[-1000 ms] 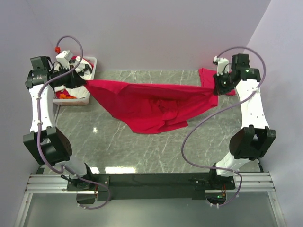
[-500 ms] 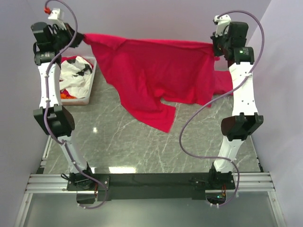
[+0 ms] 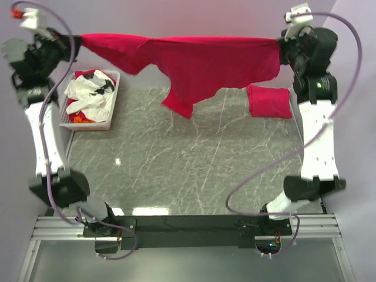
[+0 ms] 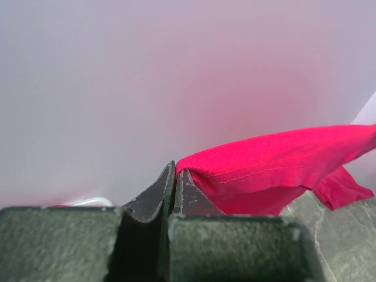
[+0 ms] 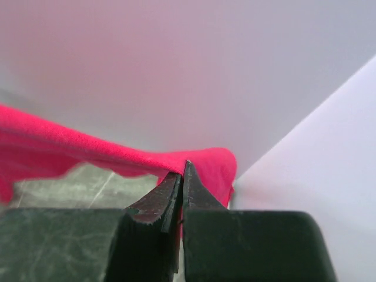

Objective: Fold and stack the t-shirts
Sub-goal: Flatten the tshirt out

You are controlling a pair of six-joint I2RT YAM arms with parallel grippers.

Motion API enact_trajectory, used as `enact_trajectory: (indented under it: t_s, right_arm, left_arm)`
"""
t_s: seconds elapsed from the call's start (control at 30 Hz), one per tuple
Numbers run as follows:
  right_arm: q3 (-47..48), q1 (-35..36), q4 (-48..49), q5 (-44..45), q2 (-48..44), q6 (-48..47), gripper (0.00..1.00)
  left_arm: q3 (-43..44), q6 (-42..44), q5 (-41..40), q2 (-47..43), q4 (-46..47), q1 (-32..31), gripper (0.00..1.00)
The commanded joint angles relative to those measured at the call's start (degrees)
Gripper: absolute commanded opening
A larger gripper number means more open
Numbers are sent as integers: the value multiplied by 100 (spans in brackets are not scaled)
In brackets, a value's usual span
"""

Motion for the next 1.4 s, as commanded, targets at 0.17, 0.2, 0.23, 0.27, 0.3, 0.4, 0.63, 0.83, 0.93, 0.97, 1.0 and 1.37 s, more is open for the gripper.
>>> enact_trajectory:
  t_s: [0.17,0.2,0.23,0.27,0.3,0.4,0.63,0.83,0.93,0.97,1.0,1.37]
  right_arm:
    - [-1722,-148,140,445,-2318,-401,0]
    - [-1967,-148,105,454,-2721,-410,0]
    - [-2083,-157,87,445,-2934,-427,0]
    - [-2180,-148,43,454,-3136,-436,0]
    - [-2285,-148,-18,471,-3486,-454,0]
    - [-2391,-148,-203,541,-4084,-524,0]
    - [-2628,-148,-353,655,-4544,-963,0]
    - [-3366,-148,34,445,-4185,-1051,0]
    - [-3867,-131,52,138,-3868,-1034,0]
    - [-4016,-130,34,7,-3763,-1025,0]
    - [-4366,-122,60,-90,-3727,-1017,0]
    - [-6355,792,675,-276,-2254,-1043,0]
  left_arm:
    - [-1482,276,141,-2723,-146,1271,0]
    - [-1701,364,98,-2951,-243,1315,0]
    - [-1782,487,-103,-3354,-348,1368,0]
    - [-1835,532,-261,-3541,-436,1386,0]
    - [-1827,576,-420,-3690,-681,1404,0]
    - [-1573,734,-991,-4043,-1095,1413,0]
    - [-877,840,-1133,-4000,-1439,1413,0]
    - [-735,1208,7,-3201,-2203,1404,1]
    - [-1709,1682,308,-3269,-2160,1299,1]
    - [-2234,1971,273,-3296,-2238,1220,1]
    - [-2466,2330,221,-3314,-2291,1045,1]
    - [-5533,3362,-1781,-2964,-1572,-1073,1]
